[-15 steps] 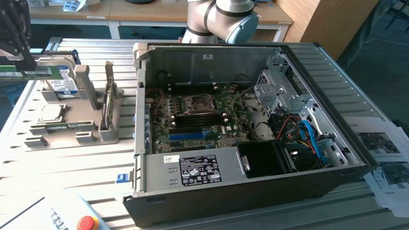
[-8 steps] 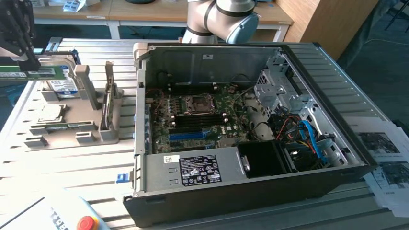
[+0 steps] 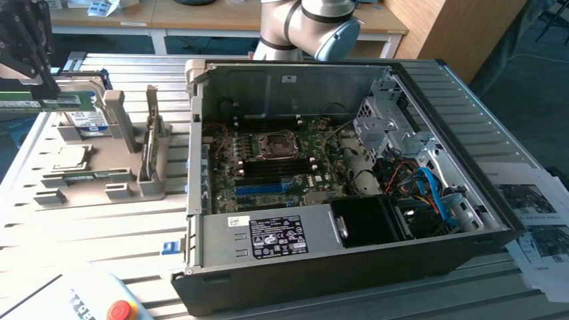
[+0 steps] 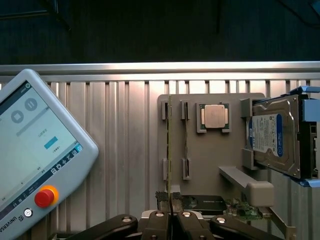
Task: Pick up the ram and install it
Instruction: 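Pick up the ram and move it above insertion slot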
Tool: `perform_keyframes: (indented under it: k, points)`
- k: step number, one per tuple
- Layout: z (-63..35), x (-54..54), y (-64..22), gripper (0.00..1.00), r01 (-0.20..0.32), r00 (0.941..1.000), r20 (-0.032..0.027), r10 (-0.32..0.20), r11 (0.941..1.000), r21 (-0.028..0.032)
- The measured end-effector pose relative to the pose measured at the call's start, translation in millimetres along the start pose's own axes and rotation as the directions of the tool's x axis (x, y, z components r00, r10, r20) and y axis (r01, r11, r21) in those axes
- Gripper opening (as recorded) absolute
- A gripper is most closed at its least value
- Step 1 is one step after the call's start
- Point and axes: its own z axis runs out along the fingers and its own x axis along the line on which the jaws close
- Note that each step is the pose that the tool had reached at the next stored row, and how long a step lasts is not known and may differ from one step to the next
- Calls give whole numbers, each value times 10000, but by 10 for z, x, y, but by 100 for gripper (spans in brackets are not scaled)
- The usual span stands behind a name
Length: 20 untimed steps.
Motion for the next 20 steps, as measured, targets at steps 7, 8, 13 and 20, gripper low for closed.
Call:
perform_keyframes:
  k: [7,8,13,20]
  points:
    - [0,1,-1,12,0,10000,13,0,10000,20]
    - [0,1,-1,12,0,10000,19,0,10000,29]
    - [0,2,-2,12,0,10000,52,0,10000,82]
    - [0,6,-13,12,0,10000,51,0,10000,83]
